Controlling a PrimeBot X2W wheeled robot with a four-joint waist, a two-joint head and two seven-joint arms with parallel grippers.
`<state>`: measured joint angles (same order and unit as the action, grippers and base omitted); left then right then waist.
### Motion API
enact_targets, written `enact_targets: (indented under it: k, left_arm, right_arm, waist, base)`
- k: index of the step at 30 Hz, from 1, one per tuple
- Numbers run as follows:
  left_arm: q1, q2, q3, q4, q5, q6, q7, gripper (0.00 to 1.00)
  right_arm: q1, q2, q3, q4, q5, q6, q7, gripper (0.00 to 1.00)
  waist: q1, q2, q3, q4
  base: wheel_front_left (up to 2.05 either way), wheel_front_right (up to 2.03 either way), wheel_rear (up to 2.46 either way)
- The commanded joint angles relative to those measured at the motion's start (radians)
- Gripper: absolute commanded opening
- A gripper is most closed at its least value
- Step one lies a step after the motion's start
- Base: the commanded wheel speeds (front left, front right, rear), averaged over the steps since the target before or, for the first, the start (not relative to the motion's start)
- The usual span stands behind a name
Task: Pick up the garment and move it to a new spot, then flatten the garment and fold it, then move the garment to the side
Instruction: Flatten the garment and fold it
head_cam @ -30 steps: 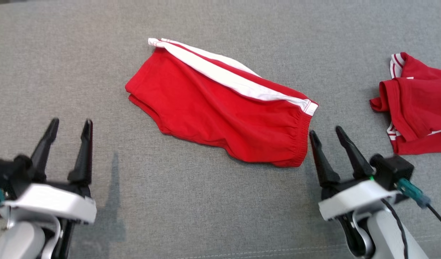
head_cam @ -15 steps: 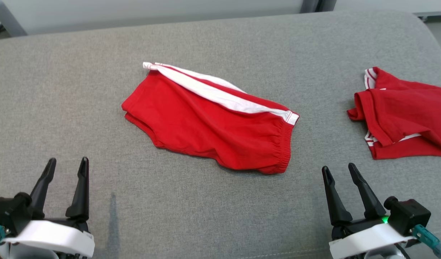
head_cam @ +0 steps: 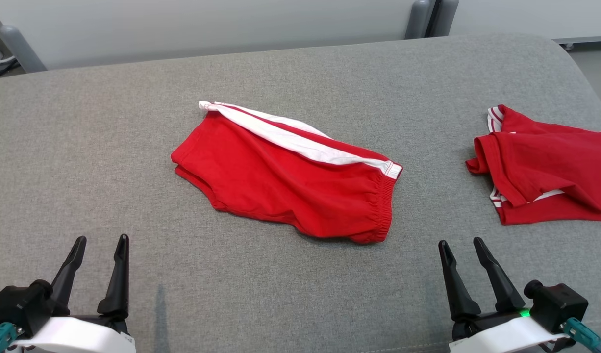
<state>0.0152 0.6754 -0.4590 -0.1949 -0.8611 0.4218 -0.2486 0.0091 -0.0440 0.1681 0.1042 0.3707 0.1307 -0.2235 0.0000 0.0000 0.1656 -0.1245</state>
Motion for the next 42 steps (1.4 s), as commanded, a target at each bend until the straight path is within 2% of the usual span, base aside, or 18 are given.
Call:
enact_targets:
  k: [1, 6, 10, 17, 22, 26, 29, 30, 35, 42]
  left_arm:
    - [-0.029, 0.028, 0.046, -0.012, 0.007, -0.008, -0.013, 1.00]
    - [-0.068, 0.032, 0.032, 0.006, 0.007, -0.038, 0.005, 1.00]
    - [-0.153, 0.033, 0.010, 0.042, -0.012, -0.098, 0.062, 1.00]
    - [-0.448, -0.005, -0.043, 0.235, -0.062, -0.289, 0.205, 1.00]
    - [-0.653, -0.049, -0.070, 0.440, -0.106, -0.434, 0.297, 1.00]
    - [-0.767, -0.072, -0.082, 0.610, -0.148, -0.510, 0.367, 1.00]
    - [-0.806, -0.075, -0.086, 0.682, -0.175, -0.530, 0.400, 1.00]
    - [-0.837, -0.065, -0.099, 0.744, -0.181, -0.541, 0.428, 1.00]
    - [-0.880, -0.049, -0.113, 0.833, -0.219, -0.551, 0.474, 1.00]
    - [-0.900, -0.001, -0.177, 0.865, -0.285, -0.552, 0.536, 1.00]
  right_arm:
    - [-0.006, -0.006, 0.023, -0.029, 0.002, 0.000, 0.001, 1.00]
    - [-0.006, -0.006, 0.023, -0.019, 0.004, 0.000, 0.007, 1.00]
    - [-0.041, -0.006, 0.033, 0.003, 0.013, 0.000, 0.038, 1.00]
    - [-0.237, -0.006, 0.143, 0.094, 0.072, 0.000, 0.098, 1.00]
    - [-0.395, -0.006, 0.231, 0.224, 0.126, 0.000, 0.114, 1.00]
    - [-0.496, -0.006, 0.302, 0.327, 0.189, 0.000, 0.126, 1.00]
    - [-0.539, -0.006, 0.345, 0.372, 0.220, 0.000, 0.134, 1.00]
    - [-0.575, -0.006, 0.391, 0.405, 0.263, 0.000, 0.137, 1.00]
    - [-0.634, -0.006, 0.486, 0.451, 0.335, 0.000, 0.137, 1.00]
    - [-0.699, -0.006, 0.616, 0.490, 0.456, 0.000, 0.113, 1.00]
  waist:
    - [0.0000, 0.0000, -0.004, 0.000]
    - [0.0000, 0.0000, -0.011, 0.000]
    - [0.0000, 0.0000, 0.000, -0.002]
    - [0.0000, 0.0000, 0.062, -0.042]
    - [0.0000, 0.0000, 0.111, -0.090]
    - [0.0000, 0.0000, 0.151, -0.125]
    - [0.0000, 0.0000, 0.170, -0.143]
    - [0.0000, 0.0000, 0.188, -0.158]
    - [0.0000, 0.0000, 0.221, -0.179]
    - [0.0000, 0.0000, 0.255, -0.193]
  base:
    - [0.00, 0.00, 0.00]
    - [0.00, 0.00, 0.00]
    - [0.00, 0.00, 0.00]
    - [0.00, 0.00, 0.00]
    - [0.00, 0.00, 0.00]
    - [0.00, 0.00, 0.00]
    - [0.00, 0.00, 0.00]
    - [0.00, 0.00, 0.00]
    - [0.00, 0.00, 0.00]
    - [0.00, 0.00, 0.00]
